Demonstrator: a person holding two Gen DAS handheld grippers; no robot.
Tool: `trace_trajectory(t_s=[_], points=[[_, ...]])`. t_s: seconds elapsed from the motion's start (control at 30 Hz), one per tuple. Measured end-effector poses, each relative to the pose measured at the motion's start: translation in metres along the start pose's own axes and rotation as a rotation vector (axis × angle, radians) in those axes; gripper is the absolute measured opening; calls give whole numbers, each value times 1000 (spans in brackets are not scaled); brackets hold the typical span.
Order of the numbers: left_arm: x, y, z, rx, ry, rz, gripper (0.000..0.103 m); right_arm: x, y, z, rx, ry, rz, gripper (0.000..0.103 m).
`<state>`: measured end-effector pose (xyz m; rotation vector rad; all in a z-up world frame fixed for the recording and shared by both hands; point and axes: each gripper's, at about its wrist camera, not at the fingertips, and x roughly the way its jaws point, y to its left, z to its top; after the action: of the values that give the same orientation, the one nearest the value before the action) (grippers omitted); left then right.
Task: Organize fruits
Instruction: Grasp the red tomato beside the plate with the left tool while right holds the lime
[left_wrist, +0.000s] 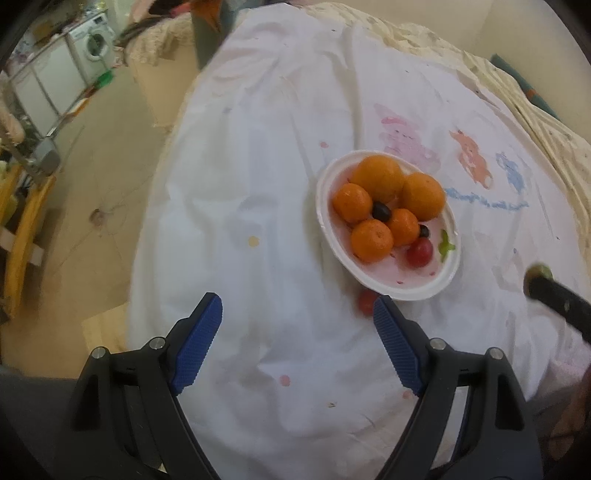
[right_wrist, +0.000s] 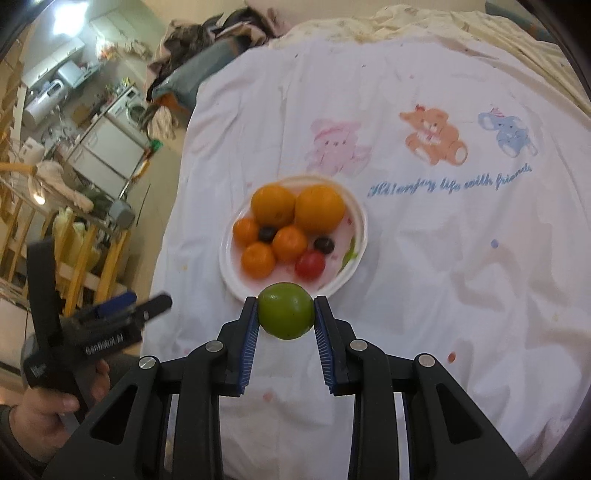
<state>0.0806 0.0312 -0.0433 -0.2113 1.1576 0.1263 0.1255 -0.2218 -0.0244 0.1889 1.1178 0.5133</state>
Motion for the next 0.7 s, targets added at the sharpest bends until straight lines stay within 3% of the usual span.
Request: trace_trajectory(t_s=[0.17, 0.53, 0.7], points=[[10, -10, -3, 55, 5, 36, 81, 5, -20, 1, 51, -13, 22, 31], [60, -64, -21, 244, 140, 23, 80, 11, -51, -1, 169, -14, 50, 31], [69, -77, -21, 314, 130, 37, 74, 8, -58, -3, 192, -14, 54, 31]])
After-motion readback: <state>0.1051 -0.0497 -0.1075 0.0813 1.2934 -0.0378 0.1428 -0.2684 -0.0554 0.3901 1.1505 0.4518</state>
